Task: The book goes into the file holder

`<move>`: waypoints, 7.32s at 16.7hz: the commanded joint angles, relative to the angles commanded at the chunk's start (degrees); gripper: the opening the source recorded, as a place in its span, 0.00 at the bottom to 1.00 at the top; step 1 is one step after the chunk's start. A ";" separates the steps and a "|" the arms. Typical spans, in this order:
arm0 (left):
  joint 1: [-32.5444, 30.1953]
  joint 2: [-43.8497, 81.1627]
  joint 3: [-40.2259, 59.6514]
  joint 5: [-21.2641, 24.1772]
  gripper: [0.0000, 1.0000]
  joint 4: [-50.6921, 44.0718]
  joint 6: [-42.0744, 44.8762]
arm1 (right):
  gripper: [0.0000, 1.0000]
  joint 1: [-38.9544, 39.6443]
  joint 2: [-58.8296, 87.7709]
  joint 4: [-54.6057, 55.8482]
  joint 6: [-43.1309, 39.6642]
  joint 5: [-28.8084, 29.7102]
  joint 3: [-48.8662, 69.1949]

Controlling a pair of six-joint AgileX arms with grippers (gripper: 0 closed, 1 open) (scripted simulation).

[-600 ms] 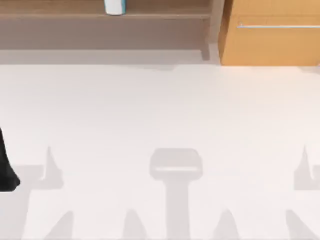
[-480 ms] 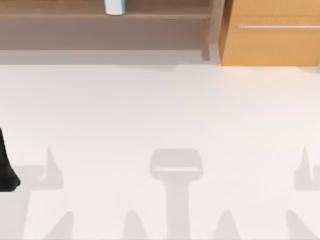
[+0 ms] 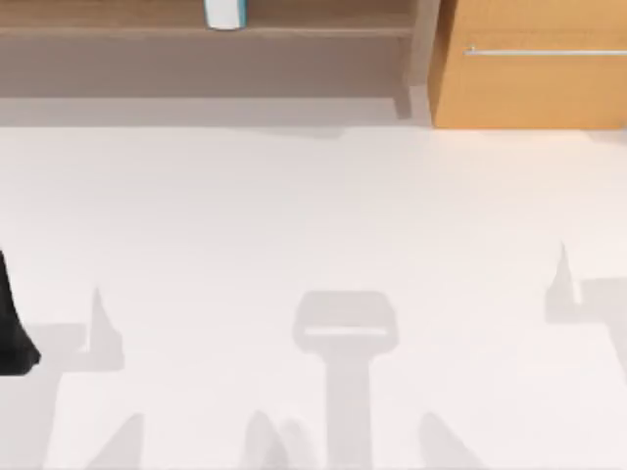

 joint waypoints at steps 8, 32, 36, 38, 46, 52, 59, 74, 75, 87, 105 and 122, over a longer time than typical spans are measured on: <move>0.00 0.00 0.00 0.00 1.00 0.00 0.00 | 1.00 16.66 44.60 4.19 -0.81 16.46 39.16; 0.00 0.00 0.00 0.00 1.00 0.00 0.00 | 1.00 36.79 131.33 18.16 -0.63 41.66 111.43; 0.00 0.00 0.00 0.00 1.00 0.00 0.00 | 1.00 36.42 133.67 16.21 -0.69 41.13 116.08; 0.00 0.00 0.00 0.00 1.00 0.00 0.00 | 1.00 36.06 135.30 14.72 -0.72 40.79 119.22; 0.00 0.00 0.00 0.00 1.00 0.00 0.00 | 0.92 35.62 137.07 13.02 -0.75 40.37 122.70; 0.00 0.00 0.00 0.00 1.00 0.00 0.00 | 0.47 35.62 137.07 13.02 -0.75 40.37 122.70; 0.00 0.00 0.00 0.00 1.00 0.00 0.00 | 0.00 35.62 137.07 13.02 -0.75 40.37 122.70; 0.00 0.00 0.00 0.00 1.00 0.00 0.00 | 0.00 35.87 137.15 9.48 -0.66 40.33 126.39; 0.00 0.00 0.00 0.00 1.00 0.00 0.00 | 0.00 35.87 137.15 9.48 -0.66 40.33 126.39; 0.00 0.00 0.00 0.00 1.00 0.00 0.00 | 0.00 38.92 122.88 10.04 7.62 33.90 106.59; 0.00 0.00 0.00 0.00 1.00 0.00 0.00 | 0.00 25.02 76.32 15.23 49.60 -3.98 30.19; 0.00 0.00 0.00 0.00 1.00 0.00 0.00 | 0.00 -35.86 79.92 34.38 80.95 -31.52 26.21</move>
